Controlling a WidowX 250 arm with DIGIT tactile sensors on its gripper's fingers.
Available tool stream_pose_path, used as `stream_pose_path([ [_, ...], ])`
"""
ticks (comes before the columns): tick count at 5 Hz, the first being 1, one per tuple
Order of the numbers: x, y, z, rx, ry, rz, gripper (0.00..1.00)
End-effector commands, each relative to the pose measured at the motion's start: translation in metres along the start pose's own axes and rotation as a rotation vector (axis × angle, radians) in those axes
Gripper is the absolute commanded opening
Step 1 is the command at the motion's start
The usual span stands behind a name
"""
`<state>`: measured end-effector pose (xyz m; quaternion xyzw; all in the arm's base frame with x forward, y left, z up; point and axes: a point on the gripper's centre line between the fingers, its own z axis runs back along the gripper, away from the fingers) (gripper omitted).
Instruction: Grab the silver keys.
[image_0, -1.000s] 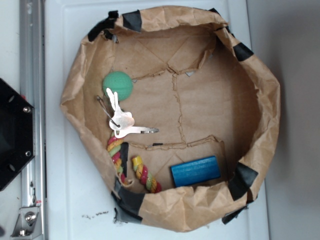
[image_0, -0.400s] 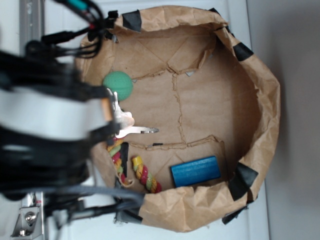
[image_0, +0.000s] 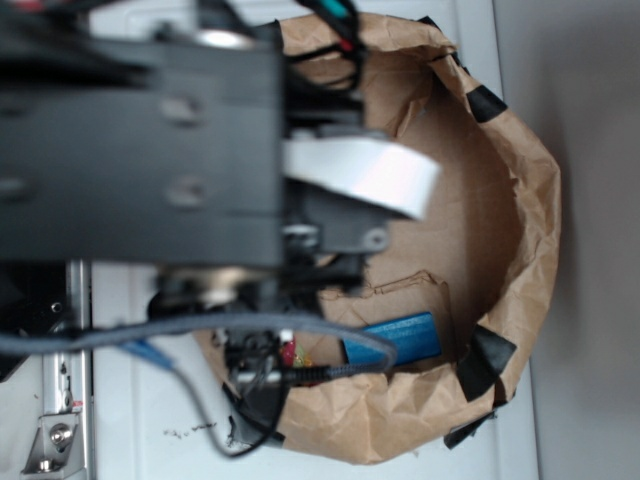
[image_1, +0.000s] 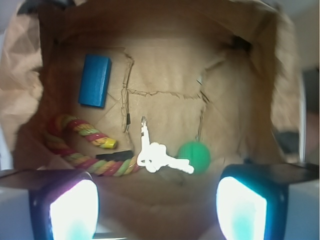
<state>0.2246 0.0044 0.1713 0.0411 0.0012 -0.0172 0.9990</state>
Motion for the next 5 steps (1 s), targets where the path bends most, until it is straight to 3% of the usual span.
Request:
stream_pose_path([
  [1,0.009,0.005,-0.017,0.035,0.055,-0.123,1.00],
  [2,0.004,0.003,-0.032,-0.037,0.120,-0.175,1.00],
  [5,0.004,0.003,-0.032,-0.037,0.120,-0.175,1.00],
])
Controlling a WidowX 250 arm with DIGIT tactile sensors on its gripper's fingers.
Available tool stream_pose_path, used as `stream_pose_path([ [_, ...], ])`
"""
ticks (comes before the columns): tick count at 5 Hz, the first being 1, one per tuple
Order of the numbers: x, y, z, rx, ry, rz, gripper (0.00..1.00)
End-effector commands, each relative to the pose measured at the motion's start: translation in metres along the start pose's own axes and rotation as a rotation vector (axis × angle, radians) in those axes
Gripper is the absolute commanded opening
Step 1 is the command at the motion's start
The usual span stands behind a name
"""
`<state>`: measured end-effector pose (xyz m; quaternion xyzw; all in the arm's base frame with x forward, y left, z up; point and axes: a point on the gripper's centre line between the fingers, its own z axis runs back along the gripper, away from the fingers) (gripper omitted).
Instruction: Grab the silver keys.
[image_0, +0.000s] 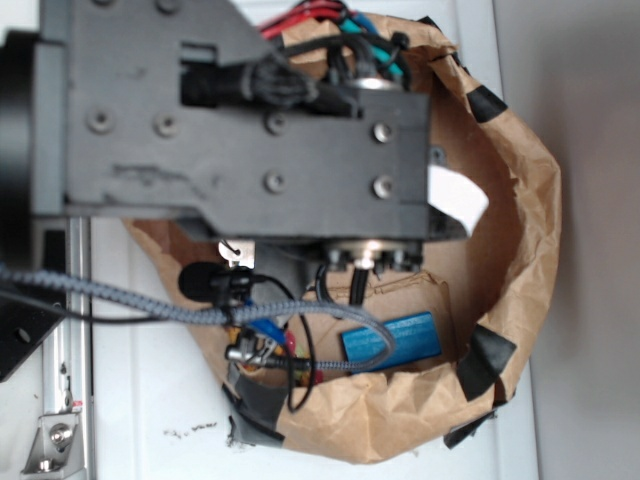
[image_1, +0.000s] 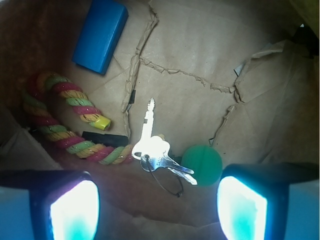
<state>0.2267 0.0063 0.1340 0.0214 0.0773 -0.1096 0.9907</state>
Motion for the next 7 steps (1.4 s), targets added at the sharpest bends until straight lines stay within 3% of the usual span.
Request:
stream_pose_path([
  [1,0.000,0.004,0.005,0.005,-0.024,0.016,1.00],
  [2,0.009,0.012,0.012,-0.040,-0.009,0.013,1.00],
  [3,0.031,0.028,-0.003,-0.035,-0.049,-0.035,1.00],
  [4,0.026,0.033,-0.006,-0.053,-0.109,-0.119,1.00],
  [6,-0.013,0.032,-0.042,-0.006,-0.077,-0.331,1.00],
  [7,-0.014,0.031,-0.052,0.041,-0.093,-0.327,1.00],
])
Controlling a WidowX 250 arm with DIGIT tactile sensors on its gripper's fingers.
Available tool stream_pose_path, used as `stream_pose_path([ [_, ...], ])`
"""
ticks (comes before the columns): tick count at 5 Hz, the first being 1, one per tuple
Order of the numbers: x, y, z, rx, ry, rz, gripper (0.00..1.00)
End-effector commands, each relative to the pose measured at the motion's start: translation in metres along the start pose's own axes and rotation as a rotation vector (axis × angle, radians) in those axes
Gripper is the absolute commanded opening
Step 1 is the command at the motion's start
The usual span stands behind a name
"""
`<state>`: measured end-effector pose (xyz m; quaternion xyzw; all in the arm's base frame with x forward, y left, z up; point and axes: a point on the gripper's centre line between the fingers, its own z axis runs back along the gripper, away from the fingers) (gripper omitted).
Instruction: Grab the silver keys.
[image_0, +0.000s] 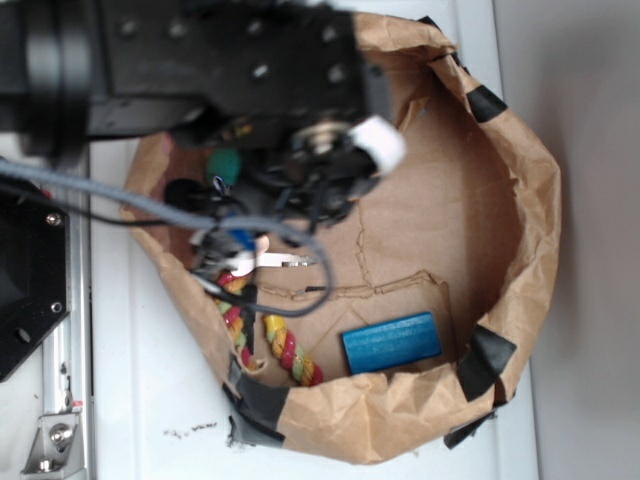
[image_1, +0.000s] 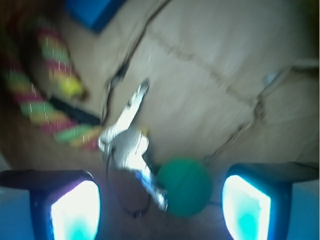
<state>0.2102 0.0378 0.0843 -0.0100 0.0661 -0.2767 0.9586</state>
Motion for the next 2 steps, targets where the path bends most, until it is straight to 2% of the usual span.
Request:
stream_pose_path([
  [1,0.0067,0.0058,-0.0064,0.073,0.008,0.001,1.00],
  [2,0.0126,0.0078,-0.0088,0.022,0.101,-0.036,1.00],
])
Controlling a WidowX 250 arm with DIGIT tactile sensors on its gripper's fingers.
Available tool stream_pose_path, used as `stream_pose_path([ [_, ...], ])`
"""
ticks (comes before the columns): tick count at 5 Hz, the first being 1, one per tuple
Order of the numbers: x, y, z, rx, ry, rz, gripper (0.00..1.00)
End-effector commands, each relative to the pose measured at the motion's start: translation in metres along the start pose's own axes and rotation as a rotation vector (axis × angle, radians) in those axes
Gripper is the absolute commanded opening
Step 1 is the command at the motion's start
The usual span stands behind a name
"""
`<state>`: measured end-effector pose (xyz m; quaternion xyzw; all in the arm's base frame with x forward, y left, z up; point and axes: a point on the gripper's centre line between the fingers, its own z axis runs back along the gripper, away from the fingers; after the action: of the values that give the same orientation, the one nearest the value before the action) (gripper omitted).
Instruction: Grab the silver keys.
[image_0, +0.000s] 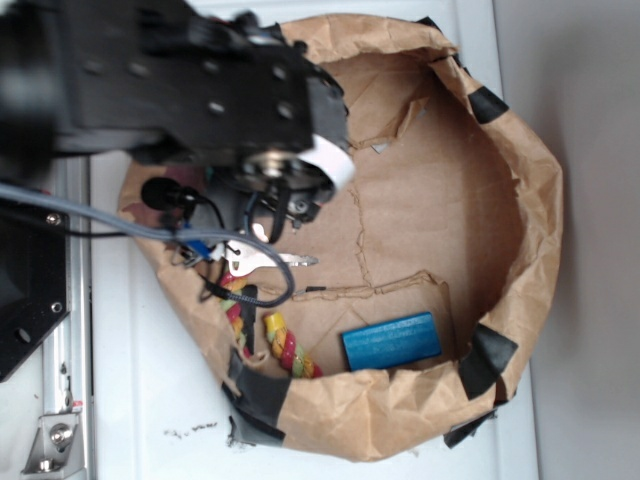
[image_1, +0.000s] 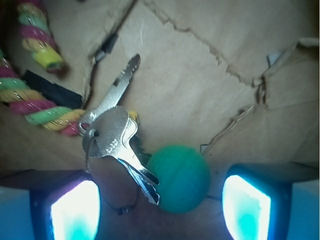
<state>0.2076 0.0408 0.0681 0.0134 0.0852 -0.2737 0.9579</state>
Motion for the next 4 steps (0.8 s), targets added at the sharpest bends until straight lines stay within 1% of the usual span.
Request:
stream_pose_path([
  [1,0.024,0.005,0.007,0.007,0.086,-0.010,1.00],
  [2,0.024,0.000,-0.002,0.014,0.105,-0.013,1.00],
  [3,0.007,-0.004,-0.011,0.023,0.123,-0.084,1.00],
  [4,0.001,-0.004,-0.009,-0.003,0.106,-0.121,1.00],
])
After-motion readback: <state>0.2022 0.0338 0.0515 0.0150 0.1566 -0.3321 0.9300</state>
